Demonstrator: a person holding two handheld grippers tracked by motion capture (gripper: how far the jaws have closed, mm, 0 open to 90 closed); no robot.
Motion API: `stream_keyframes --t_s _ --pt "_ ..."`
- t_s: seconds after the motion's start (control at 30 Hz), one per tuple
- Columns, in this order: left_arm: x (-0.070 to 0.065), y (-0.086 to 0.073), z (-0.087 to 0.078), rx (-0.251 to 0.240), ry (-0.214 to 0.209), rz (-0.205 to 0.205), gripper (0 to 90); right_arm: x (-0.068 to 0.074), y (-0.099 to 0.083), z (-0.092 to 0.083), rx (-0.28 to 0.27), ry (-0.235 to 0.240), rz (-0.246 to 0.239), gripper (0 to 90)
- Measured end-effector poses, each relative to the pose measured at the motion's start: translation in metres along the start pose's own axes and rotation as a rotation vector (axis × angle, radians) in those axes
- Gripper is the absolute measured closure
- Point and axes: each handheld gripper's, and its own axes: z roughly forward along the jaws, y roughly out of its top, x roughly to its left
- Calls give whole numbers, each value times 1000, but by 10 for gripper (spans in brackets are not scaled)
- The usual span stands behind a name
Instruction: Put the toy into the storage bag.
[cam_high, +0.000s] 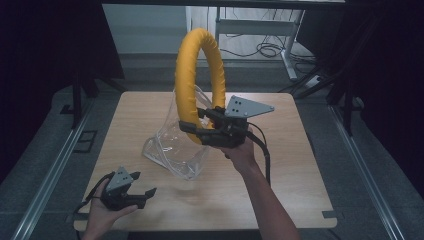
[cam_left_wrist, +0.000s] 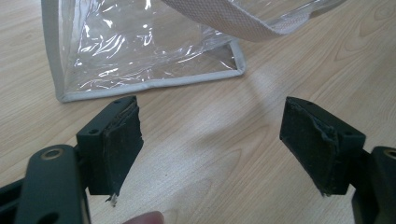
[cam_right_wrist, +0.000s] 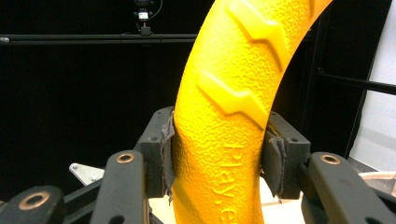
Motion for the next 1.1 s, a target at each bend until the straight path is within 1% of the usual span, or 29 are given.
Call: stream_keyframes --t_s 0.13,0.4,0.5,0.6,0.9,1.1 --pt "0 0 0 -1 0 0 207 1 0 3 -4 7 -1 510" --pt "1 0 -2 -2 6 3 207 4 2 11 -14 40 5 510" --pt "1 0 -2 -3 6 4 207 7 4 14 -19 46 -1 510" --pt "1 0 -2 -5 4 3 207 11 6 17 -20 53 -18 510" --pt "1 0 -3 -8 6 0 207 13 6 24 -19 77 -13 510" --pt "1 0 -2 -8 6 0 207 12 2 30 -14 89 3 509"
